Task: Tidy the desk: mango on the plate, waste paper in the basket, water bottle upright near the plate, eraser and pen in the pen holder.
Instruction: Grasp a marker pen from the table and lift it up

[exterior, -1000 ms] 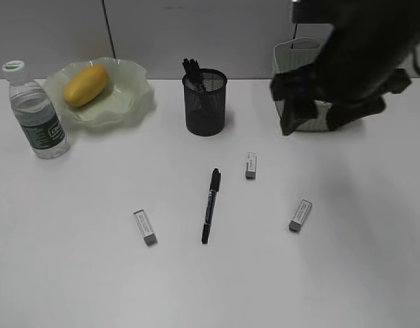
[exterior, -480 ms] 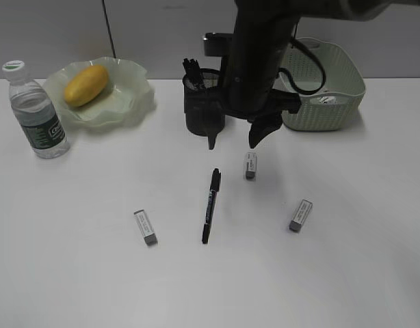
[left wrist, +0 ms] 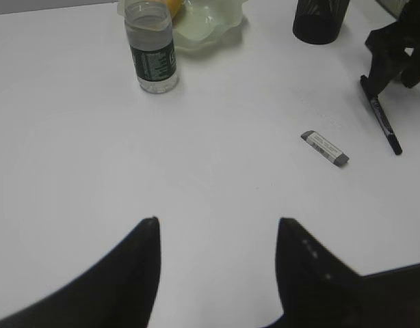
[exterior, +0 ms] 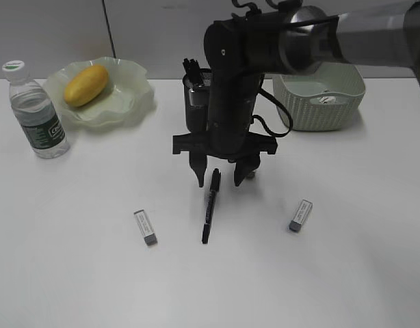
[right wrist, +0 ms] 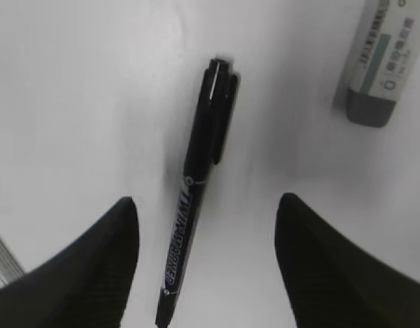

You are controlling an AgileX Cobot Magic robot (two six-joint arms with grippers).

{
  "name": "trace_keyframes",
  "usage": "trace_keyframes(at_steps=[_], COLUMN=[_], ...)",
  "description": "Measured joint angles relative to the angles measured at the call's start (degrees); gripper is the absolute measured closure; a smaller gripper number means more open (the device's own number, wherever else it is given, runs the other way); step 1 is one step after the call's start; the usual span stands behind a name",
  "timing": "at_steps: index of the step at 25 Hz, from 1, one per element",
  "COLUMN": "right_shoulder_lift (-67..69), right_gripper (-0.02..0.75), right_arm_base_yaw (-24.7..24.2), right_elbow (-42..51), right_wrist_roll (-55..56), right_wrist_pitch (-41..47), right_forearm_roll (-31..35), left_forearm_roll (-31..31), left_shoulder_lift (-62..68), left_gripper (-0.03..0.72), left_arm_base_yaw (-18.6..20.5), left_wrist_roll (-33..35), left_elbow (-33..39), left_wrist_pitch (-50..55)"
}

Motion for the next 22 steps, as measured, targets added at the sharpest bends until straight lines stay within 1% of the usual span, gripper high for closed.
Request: trace_keyframes(at_steps=[5, 10, 15, 22], right_shoulder_lift=[2.0, 2.7, 2.8, 3.2], right_gripper=[0.262, 0.297, 0.337, 0.344], right_arm_base_yaw=[0.0, 0.0, 0.0, 0.0], right_elbow=[-0.1, -0.1, -0.1, -0.1], right_wrist_roll=[1.0, 3.8, 5.3, 5.8], right_wrist_pitch=[-1.9, -4.3, -6.1, -7.3], right_forearm_roll=[-0.6, -3.8, -5.4, -5.5], left_forearm_roll=[0.0, 0.0, 0.0, 0.0], left_shoulder_lift=[0.0, 0.0, 0.0, 0.0], left_gripper=[0.281, 0.284, 0.292, 0.300], left_arm_base_yaw=[0.0, 0.0, 0.0, 0.0], left_wrist_roll=[0.0, 0.0, 0.0, 0.0], left_elbow=[0.0, 0.0, 0.0, 0.0], left_wrist_pitch=[0.0, 0.0, 0.0, 0.0])
